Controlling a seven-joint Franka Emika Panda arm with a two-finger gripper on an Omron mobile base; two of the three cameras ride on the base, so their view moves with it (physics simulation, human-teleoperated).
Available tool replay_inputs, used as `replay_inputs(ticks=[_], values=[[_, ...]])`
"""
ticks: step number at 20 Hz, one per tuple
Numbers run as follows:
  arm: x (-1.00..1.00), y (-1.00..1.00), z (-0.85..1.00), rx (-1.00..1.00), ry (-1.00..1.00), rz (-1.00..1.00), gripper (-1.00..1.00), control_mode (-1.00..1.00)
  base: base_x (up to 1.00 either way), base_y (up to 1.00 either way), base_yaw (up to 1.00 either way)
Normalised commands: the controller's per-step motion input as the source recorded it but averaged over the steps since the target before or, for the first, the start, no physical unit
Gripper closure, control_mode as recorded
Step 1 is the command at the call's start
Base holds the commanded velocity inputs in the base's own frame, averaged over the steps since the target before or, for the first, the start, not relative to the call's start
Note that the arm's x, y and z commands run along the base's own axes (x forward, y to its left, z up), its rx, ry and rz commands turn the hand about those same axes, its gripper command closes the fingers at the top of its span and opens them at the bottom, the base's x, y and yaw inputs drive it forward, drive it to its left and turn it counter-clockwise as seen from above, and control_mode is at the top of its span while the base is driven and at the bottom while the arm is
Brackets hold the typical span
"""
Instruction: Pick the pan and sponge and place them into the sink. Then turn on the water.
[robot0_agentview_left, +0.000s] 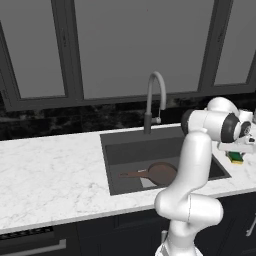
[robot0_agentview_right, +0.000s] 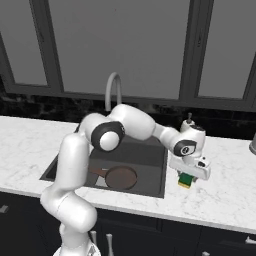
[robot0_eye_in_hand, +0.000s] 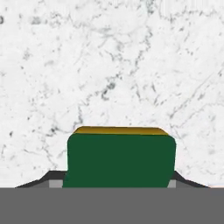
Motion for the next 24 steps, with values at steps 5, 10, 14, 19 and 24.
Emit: replay_inputs(ticks=[5, 10, 14, 19, 24], values=[[-0.01, 0.85, 0.35, 0.0, 0.12, 0.34, 1.0, -1.0, 0.0, 0.0, 0.0], [0.0, 1.0, 0.37, 0.0, 0.11, 0.35, 1.0, -1.0, 0.0, 0.0, 0.0], [0.0, 1.0, 0.02, 0.02, 0.02, 0.29, 1.0, -1.0, 0.0, 0.0, 0.0], [-0.15, 0.35, 0.0, 0.15, -0.01, 0.12, 1.0, -1.0, 0.0, 0.0, 0.0], [-0.05, 0.03, -0.06, 0.24, -0.06, 0.0, 1.0, -1.0, 0.0, 0.0, 0.0]])
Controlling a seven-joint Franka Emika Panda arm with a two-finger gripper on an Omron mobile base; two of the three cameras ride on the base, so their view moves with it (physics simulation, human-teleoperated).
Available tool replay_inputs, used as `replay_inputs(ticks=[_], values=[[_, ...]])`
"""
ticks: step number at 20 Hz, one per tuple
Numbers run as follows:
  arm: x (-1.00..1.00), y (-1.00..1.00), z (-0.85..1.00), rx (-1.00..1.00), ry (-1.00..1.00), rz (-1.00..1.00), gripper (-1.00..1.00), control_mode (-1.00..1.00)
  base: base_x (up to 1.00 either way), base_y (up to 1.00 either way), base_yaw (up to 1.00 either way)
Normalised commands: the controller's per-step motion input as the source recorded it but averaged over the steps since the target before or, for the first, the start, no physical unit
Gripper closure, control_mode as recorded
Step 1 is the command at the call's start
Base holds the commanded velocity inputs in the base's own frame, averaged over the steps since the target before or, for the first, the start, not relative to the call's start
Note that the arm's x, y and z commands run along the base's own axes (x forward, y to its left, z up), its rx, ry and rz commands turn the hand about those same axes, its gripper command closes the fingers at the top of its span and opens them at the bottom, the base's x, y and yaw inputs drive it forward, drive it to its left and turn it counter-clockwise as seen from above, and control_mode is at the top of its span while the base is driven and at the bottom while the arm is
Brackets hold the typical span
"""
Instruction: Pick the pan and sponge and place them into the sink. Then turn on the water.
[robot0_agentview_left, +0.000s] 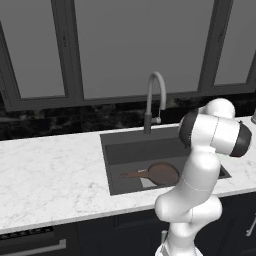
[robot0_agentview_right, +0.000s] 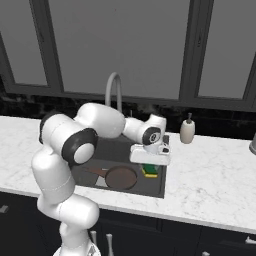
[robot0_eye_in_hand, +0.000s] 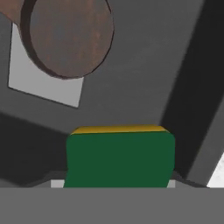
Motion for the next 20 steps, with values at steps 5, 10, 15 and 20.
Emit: replay_inputs(ticks=[5, 10, 15, 20], values=[[0.02, 0.3, -0.29, 0.05, -0.03, 0.0, 1.0, -1.0, 0.0, 0.0, 0.0], [0.06, 0.4, -0.41, -0.01, -0.01, 0.0, 1.0, -1.0, 0.0, 0.0, 0.0], [0.07, 0.31, -0.5, -0.06, -0.03, 0.0, 1.0, -1.0, 0.0, 0.0, 0.0], [0.02, 0.32, -0.62, -0.11, -0.09, 0.0, 1.0, -1.0, 0.0, 0.0, 0.0]])
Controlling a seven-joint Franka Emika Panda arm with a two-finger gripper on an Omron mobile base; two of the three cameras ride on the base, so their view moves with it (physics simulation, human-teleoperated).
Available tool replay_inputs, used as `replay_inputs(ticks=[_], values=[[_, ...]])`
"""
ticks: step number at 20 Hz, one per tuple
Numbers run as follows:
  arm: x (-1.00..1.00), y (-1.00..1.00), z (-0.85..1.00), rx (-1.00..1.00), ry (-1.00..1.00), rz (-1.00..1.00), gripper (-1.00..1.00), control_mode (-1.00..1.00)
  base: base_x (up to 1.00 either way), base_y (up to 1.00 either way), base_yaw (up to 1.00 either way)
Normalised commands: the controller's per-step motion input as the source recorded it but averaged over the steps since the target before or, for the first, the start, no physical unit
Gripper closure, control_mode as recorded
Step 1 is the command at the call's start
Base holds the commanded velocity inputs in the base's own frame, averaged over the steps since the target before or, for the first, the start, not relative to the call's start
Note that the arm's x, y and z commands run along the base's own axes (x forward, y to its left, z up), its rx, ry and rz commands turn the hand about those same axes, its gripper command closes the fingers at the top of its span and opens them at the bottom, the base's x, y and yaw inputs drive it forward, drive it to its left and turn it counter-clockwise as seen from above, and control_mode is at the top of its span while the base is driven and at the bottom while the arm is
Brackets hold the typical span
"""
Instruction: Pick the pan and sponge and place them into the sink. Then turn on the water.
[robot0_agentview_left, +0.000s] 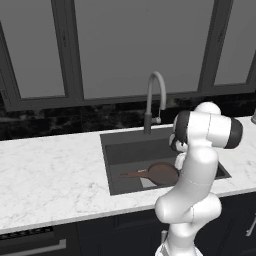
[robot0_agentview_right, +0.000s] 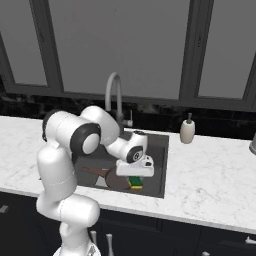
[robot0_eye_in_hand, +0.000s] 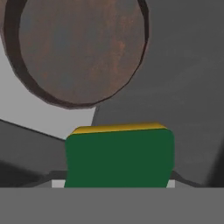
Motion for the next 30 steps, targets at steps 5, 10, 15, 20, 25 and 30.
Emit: replay_inputs(ticks=[5, 10, 15, 20, 25, 30], values=[[0.1, 0.14, -0.42, -0.04, -0.11, 0.0, 1.0, -1.0, 0.0, 0.0, 0.0], [0.2, 0.01, -0.19, 0.0, -0.07, 0.0, 1.0, -1.0, 0.0, 0.0, 0.0], [0.16, 0.0, -0.08, 0.0, -0.03, 0.0, 1.0, -1.0, 0.0, 0.0, 0.0], [0.2, 0.01, -0.06, 0.0, -0.03, 0.0, 1.0, -1.0, 0.0, 0.0, 0.0], [0.27, 0.0, -0.01, 0.0, -0.02, 0.0, 1.0, -1.0, 0.0, 0.0, 0.0], [0.33, 0.0, -0.1, 0.01, -0.04, 0.0, 1.0, -1.0, 0.0, 0.0, 0.0]])
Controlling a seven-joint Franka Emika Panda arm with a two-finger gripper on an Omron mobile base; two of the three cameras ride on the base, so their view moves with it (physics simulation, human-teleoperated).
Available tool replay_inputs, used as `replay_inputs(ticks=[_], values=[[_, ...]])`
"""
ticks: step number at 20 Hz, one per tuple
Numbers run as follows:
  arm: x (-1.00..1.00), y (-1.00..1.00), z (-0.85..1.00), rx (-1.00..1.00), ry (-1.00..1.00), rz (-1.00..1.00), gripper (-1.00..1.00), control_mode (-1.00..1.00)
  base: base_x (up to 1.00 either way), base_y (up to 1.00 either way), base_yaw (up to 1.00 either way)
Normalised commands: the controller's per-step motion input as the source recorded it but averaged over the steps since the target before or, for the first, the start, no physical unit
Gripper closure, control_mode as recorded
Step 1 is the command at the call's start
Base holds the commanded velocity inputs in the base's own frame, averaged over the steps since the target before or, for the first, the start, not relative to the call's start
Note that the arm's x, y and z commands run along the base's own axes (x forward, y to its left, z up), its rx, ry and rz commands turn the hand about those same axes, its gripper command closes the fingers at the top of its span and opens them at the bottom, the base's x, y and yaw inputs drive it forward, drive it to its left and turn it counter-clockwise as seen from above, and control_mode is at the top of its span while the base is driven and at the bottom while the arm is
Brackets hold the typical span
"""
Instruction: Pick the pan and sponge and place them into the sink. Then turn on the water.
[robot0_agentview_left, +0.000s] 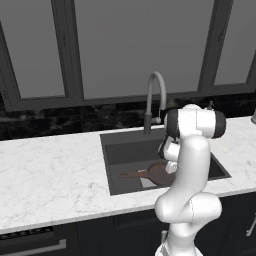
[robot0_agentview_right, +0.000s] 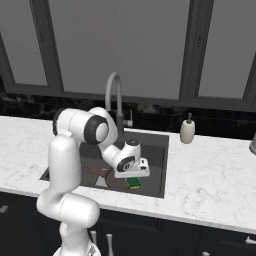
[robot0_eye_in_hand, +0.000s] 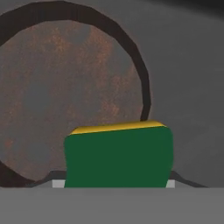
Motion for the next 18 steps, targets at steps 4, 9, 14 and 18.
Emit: replay_inputs(ticks=[4, 9, 14, 18], values=[[0.29, 0.03, -0.16, 0.02, -0.08, 0.0, 1.0, -1.0, 0.0, 0.0, 0.0], [0.29, 0.03, -0.15, 0.02, -0.07, 0.0, 1.0, -1.0, 0.0, 0.0, 0.0], [0.06, 0.0, -0.03, 0.0, 0.0, 0.0, -1.0, -1.0, 0.0, 0.0, 0.0], [0.03, 0.01, 0.0, 0.0, 0.01, 0.0, -1.0, -1.0, 0.0, 0.0, 0.0]])
